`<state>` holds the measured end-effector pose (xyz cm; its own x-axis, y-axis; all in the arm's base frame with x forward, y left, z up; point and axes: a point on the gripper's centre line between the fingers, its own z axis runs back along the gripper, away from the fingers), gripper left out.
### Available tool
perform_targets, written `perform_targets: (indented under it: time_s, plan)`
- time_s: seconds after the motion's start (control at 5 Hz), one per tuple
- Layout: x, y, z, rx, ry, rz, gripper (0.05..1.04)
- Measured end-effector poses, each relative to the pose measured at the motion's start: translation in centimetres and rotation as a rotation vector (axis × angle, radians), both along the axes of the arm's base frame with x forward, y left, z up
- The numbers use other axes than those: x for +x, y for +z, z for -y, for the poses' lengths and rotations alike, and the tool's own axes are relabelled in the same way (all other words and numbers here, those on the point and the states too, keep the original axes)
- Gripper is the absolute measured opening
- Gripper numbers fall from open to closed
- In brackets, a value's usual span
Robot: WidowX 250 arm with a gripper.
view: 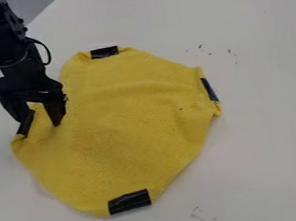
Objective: Fold the cloth from right to left
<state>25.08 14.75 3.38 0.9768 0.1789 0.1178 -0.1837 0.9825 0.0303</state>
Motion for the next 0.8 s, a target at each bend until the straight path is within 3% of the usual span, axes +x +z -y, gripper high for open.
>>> perform_targets:
  time_s: [0.2, 0.4, 0.6, 0.8]
  plan:
    - [-0.3, -0.7, 0.1, -0.014, -0.004, -0.027, 1.000]
    - [2.2, 0.8, -0.1, 0.024, -0.065, -0.001, 1.000]
    - [4.1, 2.1, -0.3, 0.068, -0.134, -0.018, 1.000]
    - [7.5, 3.5, -0.8, 0.114, -0.231, -0.014, 1.000]
